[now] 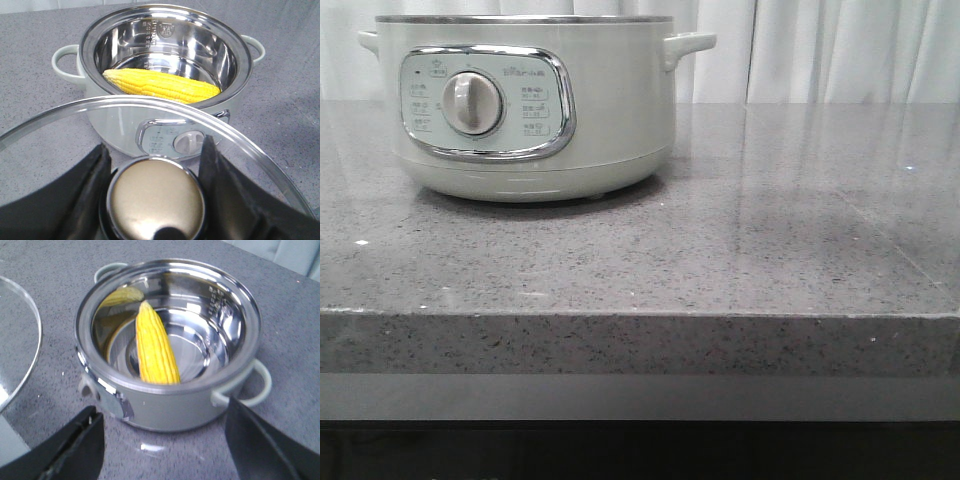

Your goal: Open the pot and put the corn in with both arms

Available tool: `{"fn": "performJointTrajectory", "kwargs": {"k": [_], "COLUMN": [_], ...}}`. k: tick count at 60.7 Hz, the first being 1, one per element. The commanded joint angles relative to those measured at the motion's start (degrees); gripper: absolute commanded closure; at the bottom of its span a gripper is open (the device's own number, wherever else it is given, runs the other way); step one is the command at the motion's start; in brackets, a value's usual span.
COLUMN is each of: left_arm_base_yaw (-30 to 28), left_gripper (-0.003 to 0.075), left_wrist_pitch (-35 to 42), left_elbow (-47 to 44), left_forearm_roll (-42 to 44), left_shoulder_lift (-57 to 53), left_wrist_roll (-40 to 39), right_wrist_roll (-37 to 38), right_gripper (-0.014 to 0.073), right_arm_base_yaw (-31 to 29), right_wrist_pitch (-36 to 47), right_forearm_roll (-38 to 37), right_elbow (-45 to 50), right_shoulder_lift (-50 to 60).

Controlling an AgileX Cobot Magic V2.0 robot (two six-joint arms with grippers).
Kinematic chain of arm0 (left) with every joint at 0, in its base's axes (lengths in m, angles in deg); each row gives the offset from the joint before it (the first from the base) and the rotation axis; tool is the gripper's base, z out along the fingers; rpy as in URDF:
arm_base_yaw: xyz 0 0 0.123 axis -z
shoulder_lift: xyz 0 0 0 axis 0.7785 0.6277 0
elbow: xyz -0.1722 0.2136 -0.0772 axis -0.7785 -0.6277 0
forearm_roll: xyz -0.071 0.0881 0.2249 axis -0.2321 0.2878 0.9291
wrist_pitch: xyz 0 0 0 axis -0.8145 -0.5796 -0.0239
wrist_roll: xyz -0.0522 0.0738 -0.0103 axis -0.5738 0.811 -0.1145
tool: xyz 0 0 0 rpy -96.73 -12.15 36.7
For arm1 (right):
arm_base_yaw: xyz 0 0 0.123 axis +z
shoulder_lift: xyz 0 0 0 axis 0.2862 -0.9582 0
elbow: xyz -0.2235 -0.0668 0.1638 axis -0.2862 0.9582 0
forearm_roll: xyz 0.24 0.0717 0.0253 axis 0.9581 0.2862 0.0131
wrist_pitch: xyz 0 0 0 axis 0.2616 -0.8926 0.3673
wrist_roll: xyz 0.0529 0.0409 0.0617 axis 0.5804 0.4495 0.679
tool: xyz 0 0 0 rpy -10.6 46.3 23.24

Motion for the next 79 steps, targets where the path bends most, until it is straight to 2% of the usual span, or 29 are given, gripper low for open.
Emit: {"fn": "performJointTrajectory", "kwargs": {"k": [1,13,27,61,70,79], "left_arm_base_yaw": [-0.18,-0.18,-0.18,-0.18,-0.18,-0.18], "left_gripper": [0.0491,0.0491,0.0491,0.0491,0.0491,0.0491], "left_wrist_pitch": [7.39,7.39,7.39,7.51,14.03,25.78], "left_elbow": [2.1,2.1,2.1,2.1,1.74,1.85], "left_forearm_roll": [-0.41,-0.41,-0.41,-0.41,-0.99,-3.22], "left_shoulder_lift": [-0.53,-0.53,-0.53,-0.53,0.72,3.58], "left_wrist_roll": [-0.5,-0.5,-0.5,-0.5,-0.5,-0.5], "right_wrist_roll": [-0.76,-0.76,-0.76,-0.76,-0.76,-0.76], "right_gripper": [0.0064,0.0064,0.0064,0.0064,0.0064,0.0064], "right_arm_base_yaw": [-0.1,-0.1,-0.1,-0.1,-0.1,-0.1], "right_wrist_pitch": [7.94,13.42,16.74,17.64,17.64,17.64], "right_forearm_roll": [0.11,0.11,0.11,0.11,0.11,0.11], "right_elbow": [5.23,19.16,28.66,30.6,30.6,30.6], "right_shoulder_lift": [6.52,17.6,25.53,27.95,27.95,27.95]}}
